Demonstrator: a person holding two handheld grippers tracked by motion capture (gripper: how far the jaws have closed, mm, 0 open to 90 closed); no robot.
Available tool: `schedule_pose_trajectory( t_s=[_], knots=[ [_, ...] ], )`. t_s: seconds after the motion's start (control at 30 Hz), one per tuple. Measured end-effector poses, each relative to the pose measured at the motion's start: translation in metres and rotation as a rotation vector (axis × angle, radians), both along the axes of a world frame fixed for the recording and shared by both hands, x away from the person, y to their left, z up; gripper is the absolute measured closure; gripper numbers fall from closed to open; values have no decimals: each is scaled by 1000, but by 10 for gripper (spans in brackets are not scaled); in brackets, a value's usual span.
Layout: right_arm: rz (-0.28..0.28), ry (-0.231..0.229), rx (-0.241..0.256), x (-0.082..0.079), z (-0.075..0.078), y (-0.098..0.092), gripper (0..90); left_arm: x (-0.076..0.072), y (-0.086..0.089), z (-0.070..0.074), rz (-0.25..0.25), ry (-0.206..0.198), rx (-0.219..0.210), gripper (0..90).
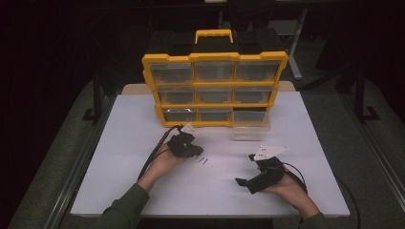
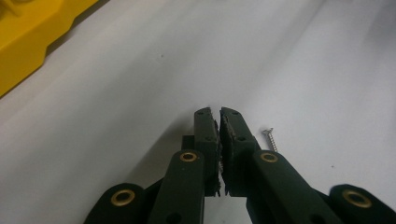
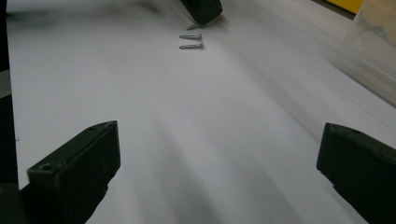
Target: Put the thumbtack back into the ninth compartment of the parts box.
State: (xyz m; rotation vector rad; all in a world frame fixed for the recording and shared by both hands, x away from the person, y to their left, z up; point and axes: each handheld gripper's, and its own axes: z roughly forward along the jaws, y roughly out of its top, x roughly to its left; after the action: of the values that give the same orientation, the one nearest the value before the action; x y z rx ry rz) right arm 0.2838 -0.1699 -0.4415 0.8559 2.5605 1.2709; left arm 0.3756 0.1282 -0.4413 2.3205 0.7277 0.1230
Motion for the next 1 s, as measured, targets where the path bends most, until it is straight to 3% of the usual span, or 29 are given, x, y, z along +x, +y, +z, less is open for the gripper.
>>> schedule_pose_trajectory(
  t_s=[0.37, 0.67, 1.0],
  knots=[
    [3, 2, -2, 0, 0, 0, 0, 1, 3, 9, -18, -9, -13, 866],
    [4, 1, 1, 0, 0, 0, 0, 3, 1, 23, -21, -14, -60, 866],
    [4, 2, 4, -1, 1, 0, 0, 10, -5, 39, -44, -25, -83, 866]
  ],
)
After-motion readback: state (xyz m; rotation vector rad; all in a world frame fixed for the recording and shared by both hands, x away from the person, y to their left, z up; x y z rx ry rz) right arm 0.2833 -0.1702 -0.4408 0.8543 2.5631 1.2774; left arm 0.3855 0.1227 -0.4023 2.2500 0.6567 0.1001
